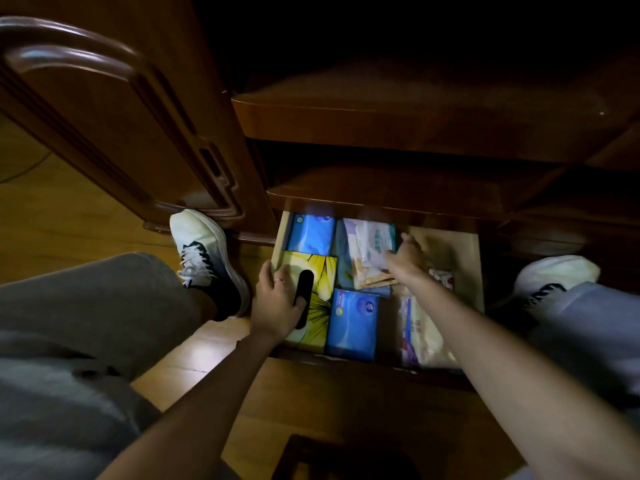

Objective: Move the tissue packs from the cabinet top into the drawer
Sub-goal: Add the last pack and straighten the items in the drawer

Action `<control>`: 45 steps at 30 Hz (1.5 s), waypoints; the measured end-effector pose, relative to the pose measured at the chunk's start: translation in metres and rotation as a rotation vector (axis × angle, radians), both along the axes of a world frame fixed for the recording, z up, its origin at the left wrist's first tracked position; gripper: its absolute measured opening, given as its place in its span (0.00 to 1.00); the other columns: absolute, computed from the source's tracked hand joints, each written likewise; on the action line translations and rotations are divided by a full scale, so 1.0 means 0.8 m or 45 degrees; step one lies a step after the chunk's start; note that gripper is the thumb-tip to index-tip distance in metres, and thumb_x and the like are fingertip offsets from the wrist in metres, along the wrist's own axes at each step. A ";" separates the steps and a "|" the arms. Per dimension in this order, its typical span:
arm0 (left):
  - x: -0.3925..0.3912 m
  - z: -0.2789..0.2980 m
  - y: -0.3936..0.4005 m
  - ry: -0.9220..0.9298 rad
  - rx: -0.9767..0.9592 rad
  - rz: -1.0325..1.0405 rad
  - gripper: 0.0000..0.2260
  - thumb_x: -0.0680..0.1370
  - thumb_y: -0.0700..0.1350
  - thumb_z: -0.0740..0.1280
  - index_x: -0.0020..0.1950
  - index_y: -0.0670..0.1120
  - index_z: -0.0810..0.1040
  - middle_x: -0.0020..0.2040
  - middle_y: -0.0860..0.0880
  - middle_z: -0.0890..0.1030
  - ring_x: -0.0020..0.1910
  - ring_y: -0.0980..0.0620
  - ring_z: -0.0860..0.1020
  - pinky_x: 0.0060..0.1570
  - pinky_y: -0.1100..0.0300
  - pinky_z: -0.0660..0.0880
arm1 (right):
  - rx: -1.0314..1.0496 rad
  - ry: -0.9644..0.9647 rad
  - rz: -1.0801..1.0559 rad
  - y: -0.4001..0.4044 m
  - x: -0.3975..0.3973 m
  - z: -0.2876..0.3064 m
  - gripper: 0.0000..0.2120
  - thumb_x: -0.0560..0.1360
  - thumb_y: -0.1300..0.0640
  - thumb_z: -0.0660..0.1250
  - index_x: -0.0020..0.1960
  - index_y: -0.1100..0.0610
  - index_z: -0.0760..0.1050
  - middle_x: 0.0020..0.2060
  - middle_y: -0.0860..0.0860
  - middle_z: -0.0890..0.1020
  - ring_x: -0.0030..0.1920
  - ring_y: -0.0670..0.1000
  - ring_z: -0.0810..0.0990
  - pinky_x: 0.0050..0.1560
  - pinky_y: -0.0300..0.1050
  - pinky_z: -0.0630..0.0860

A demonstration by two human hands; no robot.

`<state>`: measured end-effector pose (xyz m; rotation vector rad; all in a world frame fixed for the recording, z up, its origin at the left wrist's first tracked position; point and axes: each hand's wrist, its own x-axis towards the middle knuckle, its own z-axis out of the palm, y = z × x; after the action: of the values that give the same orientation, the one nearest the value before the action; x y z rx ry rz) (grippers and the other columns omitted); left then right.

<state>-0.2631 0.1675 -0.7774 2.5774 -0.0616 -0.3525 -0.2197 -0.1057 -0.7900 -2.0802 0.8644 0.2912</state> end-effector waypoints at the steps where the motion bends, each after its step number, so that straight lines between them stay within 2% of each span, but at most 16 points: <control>1: -0.003 -0.001 0.003 0.009 -0.010 0.007 0.33 0.74 0.46 0.72 0.77 0.45 0.63 0.79 0.40 0.54 0.77 0.37 0.59 0.68 0.46 0.69 | 0.078 0.032 -0.042 -0.008 -0.001 -0.003 0.29 0.82 0.58 0.64 0.79 0.55 0.58 0.71 0.60 0.72 0.67 0.61 0.76 0.56 0.50 0.76; 3: -0.006 -0.003 0.008 0.030 -0.048 0.014 0.33 0.74 0.44 0.72 0.77 0.46 0.63 0.79 0.40 0.55 0.77 0.37 0.58 0.70 0.47 0.67 | 0.217 0.079 -0.102 -0.016 0.002 -0.007 0.32 0.83 0.56 0.62 0.82 0.54 0.51 0.73 0.61 0.71 0.68 0.61 0.76 0.56 0.53 0.77; 5: -0.005 -0.003 0.013 0.055 -0.104 0.025 0.34 0.74 0.43 0.72 0.77 0.48 0.61 0.79 0.41 0.55 0.78 0.39 0.57 0.70 0.50 0.65 | 0.305 0.076 -0.194 -0.013 0.011 -0.012 0.32 0.84 0.54 0.62 0.82 0.53 0.50 0.72 0.61 0.72 0.65 0.61 0.77 0.44 0.47 0.77; 8: -0.004 -0.006 0.017 0.084 -0.129 0.025 0.34 0.75 0.43 0.71 0.78 0.50 0.59 0.79 0.43 0.55 0.78 0.40 0.57 0.69 0.50 0.66 | 0.312 0.151 -0.246 0.006 0.021 -0.022 0.25 0.83 0.52 0.64 0.77 0.57 0.64 0.67 0.61 0.77 0.55 0.57 0.80 0.40 0.43 0.74; 10: -0.004 -0.009 0.017 0.088 -0.108 0.030 0.34 0.75 0.45 0.71 0.78 0.50 0.59 0.79 0.44 0.55 0.77 0.40 0.58 0.69 0.46 0.68 | 0.242 0.188 -0.170 0.022 0.025 -0.029 0.19 0.81 0.51 0.67 0.67 0.60 0.74 0.61 0.60 0.81 0.54 0.57 0.82 0.47 0.51 0.80; 12: -0.002 -0.011 0.014 0.080 -0.074 0.043 0.34 0.74 0.46 0.71 0.77 0.51 0.60 0.78 0.43 0.57 0.76 0.39 0.60 0.66 0.44 0.72 | 0.226 0.178 -0.127 0.033 0.029 -0.032 0.18 0.78 0.51 0.70 0.63 0.60 0.78 0.58 0.58 0.84 0.55 0.58 0.84 0.55 0.54 0.82; 17: 0.002 -0.013 0.008 0.059 0.012 0.043 0.35 0.74 0.50 0.71 0.77 0.51 0.61 0.77 0.44 0.60 0.74 0.40 0.63 0.60 0.44 0.76 | 0.147 0.217 -0.047 0.040 0.023 -0.027 0.16 0.78 0.53 0.71 0.63 0.58 0.77 0.57 0.55 0.83 0.49 0.53 0.83 0.39 0.44 0.79; 21: 0.002 -0.012 0.007 0.065 0.018 0.044 0.34 0.73 0.50 0.71 0.77 0.52 0.61 0.76 0.44 0.61 0.73 0.40 0.64 0.59 0.43 0.76 | 0.156 0.229 0.040 0.050 0.012 -0.027 0.20 0.80 0.58 0.68 0.71 0.59 0.70 0.63 0.57 0.80 0.60 0.57 0.81 0.57 0.51 0.81; 24: 0.003 -0.010 0.008 0.082 -0.011 0.048 0.34 0.73 0.49 0.71 0.77 0.52 0.61 0.76 0.44 0.61 0.73 0.40 0.64 0.60 0.43 0.75 | 0.167 0.222 0.117 0.051 0.008 -0.015 0.27 0.82 0.58 0.65 0.78 0.57 0.60 0.66 0.58 0.77 0.62 0.58 0.80 0.53 0.45 0.78; 28: 0.000 -0.007 0.008 0.096 -0.051 0.061 0.35 0.73 0.49 0.71 0.77 0.51 0.61 0.76 0.45 0.60 0.73 0.41 0.65 0.61 0.45 0.73 | 0.235 0.332 0.182 0.037 0.004 0.004 0.26 0.81 0.48 0.65 0.74 0.57 0.66 0.65 0.58 0.78 0.62 0.58 0.80 0.60 0.54 0.78; 31: 0.000 -0.006 0.004 0.084 -0.061 0.059 0.34 0.73 0.49 0.72 0.76 0.50 0.62 0.76 0.44 0.60 0.72 0.39 0.66 0.61 0.46 0.73 | 0.278 0.244 0.282 0.015 0.001 0.029 0.22 0.81 0.51 0.65 0.72 0.60 0.69 0.66 0.59 0.79 0.62 0.57 0.80 0.64 0.55 0.76; 33: -0.001 -0.004 0.002 0.062 -0.052 0.049 0.33 0.74 0.49 0.72 0.76 0.48 0.63 0.77 0.43 0.58 0.73 0.38 0.65 0.63 0.44 0.73 | 0.139 0.144 0.372 -0.007 -0.008 0.054 0.22 0.80 0.54 0.67 0.71 0.61 0.71 0.66 0.60 0.79 0.61 0.55 0.80 0.60 0.48 0.76; 35: -0.004 -0.002 0.001 0.021 -0.004 0.016 0.33 0.74 0.49 0.73 0.76 0.46 0.63 0.78 0.41 0.56 0.74 0.36 0.62 0.66 0.41 0.71 | -0.106 0.162 0.502 -0.034 -0.028 0.073 0.28 0.78 0.51 0.71 0.74 0.57 0.69 0.68 0.57 0.78 0.64 0.55 0.78 0.62 0.48 0.75; 39: -0.013 0.003 -0.001 -0.036 0.113 -0.023 0.34 0.73 0.49 0.74 0.75 0.42 0.66 0.79 0.38 0.56 0.77 0.36 0.58 0.69 0.39 0.66 | -0.338 0.580 0.857 -0.069 -0.100 0.073 0.40 0.72 0.37 0.72 0.79 0.50 0.63 0.73 0.54 0.72 0.69 0.58 0.73 0.67 0.54 0.73; 43: -0.019 0.019 -0.005 -0.122 0.203 -0.061 0.31 0.72 0.50 0.73 0.72 0.42 0.69 0.78 0.39 0.58 0.76 0.37 0.58 0.71 0.39 0.63 | -0.802 0.600 0.978 -0.057 -0.140 0.047 0.35 0.74 0.32 0.64 0.74 0.50 0.65 0.66 0.56 0.77 0.63 0.60 0.77 0.61 0.52 0.74; 45: -0.020 0.024 -0.007 -0.131 0.279 -0.137 0.30 0.72 0.51 0.71 0.72 0.43 0.69 0.77 0.39 0.60 0.76 0.37 0.58 0.72 0.39 0.62 | -0.926 0.642 1.020 -0.049 -0.144 0.043 0.34 0.75 0.32 0.62 0.73 0.51 0.66 0.62 0.55 0.80 0.61 0.58 0.78 0.62 0.53 0.71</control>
<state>-0.2793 0.1622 -0.7579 2.8155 -0.2099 -0.2787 -0.3348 -0.1449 -0.7555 -3.0547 0.3664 1.0934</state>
